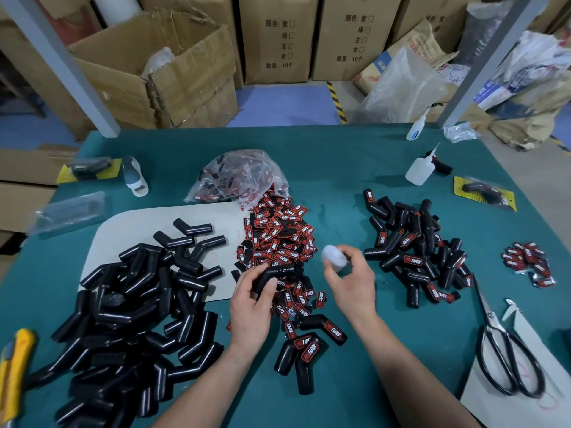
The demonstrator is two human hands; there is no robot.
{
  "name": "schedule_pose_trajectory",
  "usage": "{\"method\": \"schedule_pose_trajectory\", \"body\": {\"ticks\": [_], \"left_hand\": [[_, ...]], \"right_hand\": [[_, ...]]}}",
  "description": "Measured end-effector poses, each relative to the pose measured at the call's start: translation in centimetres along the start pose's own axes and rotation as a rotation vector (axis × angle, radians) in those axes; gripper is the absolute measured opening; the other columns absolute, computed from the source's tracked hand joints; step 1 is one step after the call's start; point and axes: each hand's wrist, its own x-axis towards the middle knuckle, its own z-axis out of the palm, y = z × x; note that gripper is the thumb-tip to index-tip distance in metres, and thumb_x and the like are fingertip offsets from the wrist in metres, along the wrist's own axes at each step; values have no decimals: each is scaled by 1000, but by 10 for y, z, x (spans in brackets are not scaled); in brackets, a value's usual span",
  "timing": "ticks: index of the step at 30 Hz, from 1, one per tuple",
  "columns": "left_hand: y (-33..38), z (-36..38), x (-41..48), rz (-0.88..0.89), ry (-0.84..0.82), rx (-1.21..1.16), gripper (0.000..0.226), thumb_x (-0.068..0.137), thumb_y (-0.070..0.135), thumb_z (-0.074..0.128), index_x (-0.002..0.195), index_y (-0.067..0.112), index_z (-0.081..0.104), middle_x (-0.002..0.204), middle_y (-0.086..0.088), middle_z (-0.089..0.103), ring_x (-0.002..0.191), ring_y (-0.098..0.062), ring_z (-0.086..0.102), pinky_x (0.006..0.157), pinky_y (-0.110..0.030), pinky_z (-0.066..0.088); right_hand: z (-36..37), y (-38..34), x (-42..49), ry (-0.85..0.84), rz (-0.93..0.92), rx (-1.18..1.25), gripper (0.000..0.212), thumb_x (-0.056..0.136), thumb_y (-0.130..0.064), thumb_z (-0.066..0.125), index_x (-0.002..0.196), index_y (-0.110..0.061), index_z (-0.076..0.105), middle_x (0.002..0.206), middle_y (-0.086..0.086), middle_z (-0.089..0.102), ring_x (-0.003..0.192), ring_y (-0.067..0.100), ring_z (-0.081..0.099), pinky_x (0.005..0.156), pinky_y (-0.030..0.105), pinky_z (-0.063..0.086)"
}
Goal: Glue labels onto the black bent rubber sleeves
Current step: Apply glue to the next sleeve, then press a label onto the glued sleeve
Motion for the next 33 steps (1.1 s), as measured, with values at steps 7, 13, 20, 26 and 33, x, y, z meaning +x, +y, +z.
{"method": "schedule_pose_trajectory", "body": {"ticks": [7, 13, 20, 26, 33], "left_hand": [[2, 0, 0, 48, -13, 21, 27, 92, 37, 67, 119, 42, 66, 125, 19, 65, 125, -13, 60, 110, -50, 48], [3, -1, -1, 66, -30, 25, 33, 95, 34, 68, 119, 56, 65, 127, 18, 65, 125, -13, 60, 109, -50, 48], [3, -1, 0, 56, -20, 36, 31, 90, 46, 67, 117, 61, 64, 125, 21, 64, 125, -13, 60, 110, -48, 48], [3, -1, 0, 49, -21, 26, 33, 94, 43, 68, 117, 65, 63, 126, 21, 64, 123, -14, 62, 109, -49, 49], [4, 0, 0, 37, -21, -13, 31, 91, 47, 67, 118, 63, 64, 125, 18, 65, 116, -28, 67, 105, -54, 51]], "right_hand": [[4, 12, 8, -108, 105, -124, 29, 88, -32, 71, 115, -30, 59, 98, -16, 61, 82, -1, 56, 70, 16, 40], [3, 11, 7, -105, 149, -88, 46, 84, -32, 75, 125, -30, 53, 112, -14, 61, 92, 0, 57, 74, 6, 40], [-2, -6, -1, 268, -224, -32, 58, 85, -28, 65, 130, 5, 49, 128, 15, 45, 107, 27, 54, 97, 26, 41], [2, -2, 1, 182, -178, -56, 53, 82, -18, 73, 127, 1, 52, 124, 11, 47, 115, 20, 47, 102, 34, 40], [5, 4, 4, -91, 97, -169, 32, 88, -54, 63, 106, -29, 58, 94, -15, 60, 89, 13, 57, 79, 25, 40]]}}
